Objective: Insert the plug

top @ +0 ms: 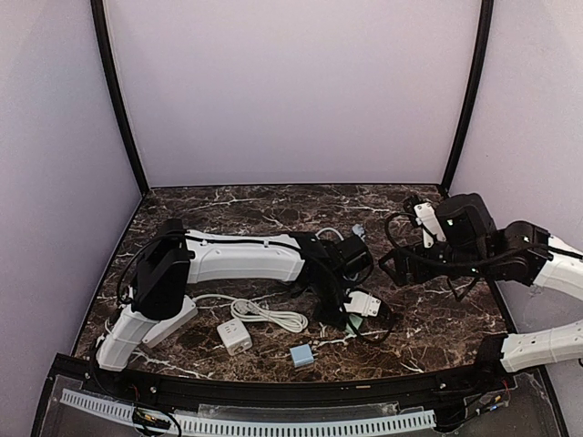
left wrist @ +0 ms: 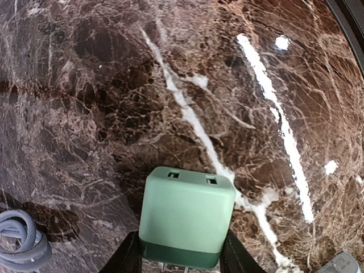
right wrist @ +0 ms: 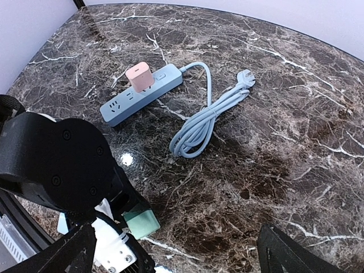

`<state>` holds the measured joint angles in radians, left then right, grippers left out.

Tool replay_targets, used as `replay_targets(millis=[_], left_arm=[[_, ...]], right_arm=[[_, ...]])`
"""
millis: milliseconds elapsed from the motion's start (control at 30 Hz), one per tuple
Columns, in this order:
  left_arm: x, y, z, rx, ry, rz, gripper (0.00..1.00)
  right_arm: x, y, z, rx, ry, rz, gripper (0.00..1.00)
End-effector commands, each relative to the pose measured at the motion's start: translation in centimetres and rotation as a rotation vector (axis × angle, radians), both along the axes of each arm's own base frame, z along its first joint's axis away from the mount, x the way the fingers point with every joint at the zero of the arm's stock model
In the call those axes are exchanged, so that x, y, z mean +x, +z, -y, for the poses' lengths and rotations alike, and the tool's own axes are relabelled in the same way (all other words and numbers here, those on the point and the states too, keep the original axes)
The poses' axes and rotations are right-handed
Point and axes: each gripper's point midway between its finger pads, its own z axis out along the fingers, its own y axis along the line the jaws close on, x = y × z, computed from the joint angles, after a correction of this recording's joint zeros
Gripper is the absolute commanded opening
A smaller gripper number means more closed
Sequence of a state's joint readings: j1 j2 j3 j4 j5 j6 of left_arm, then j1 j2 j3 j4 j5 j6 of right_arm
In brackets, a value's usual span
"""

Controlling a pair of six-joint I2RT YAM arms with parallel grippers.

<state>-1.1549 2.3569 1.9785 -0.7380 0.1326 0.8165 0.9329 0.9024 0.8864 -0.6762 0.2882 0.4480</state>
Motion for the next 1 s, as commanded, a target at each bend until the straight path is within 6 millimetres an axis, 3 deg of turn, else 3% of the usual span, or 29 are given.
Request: replay_targets(millis=[0,267,567,667,767,967], left_arm=[[1.8,1.7,-0.4,-0.031,0.138,0.031,0.01],[4.4,4.7,-0.9,-0.127,0.263,0.049,0.01],[7.4,10.8,-1.6,-0.346,0.434,0.075,0.01],[8.0,11.9,-2.0,-0.397,0.48,0.091,0.01],[9.3,14.3,-2.3,-0.486,0.554,0.128,0.01],[11.5,17.2,-3.3,-0.595,0.662,0.18,0.01]], right_arm=[[0.9,1.4,-0.2,0.016,-0.028,0.03,0.99],[2.0,3.7,-1.0,0.016,-0.033,0.065,0.99],[3.8,7.2,-2.0,0.037,-0.069,0.122,0.99],[4.6,8.1,-2.2,0.062,-0.101,0.12,0.99],[5.7,8.7,-2.2,0.107,-0.136,0.092,0.99],[7.4,9.0,-2.6,0.246,-0.165,-0.032,0.99]])
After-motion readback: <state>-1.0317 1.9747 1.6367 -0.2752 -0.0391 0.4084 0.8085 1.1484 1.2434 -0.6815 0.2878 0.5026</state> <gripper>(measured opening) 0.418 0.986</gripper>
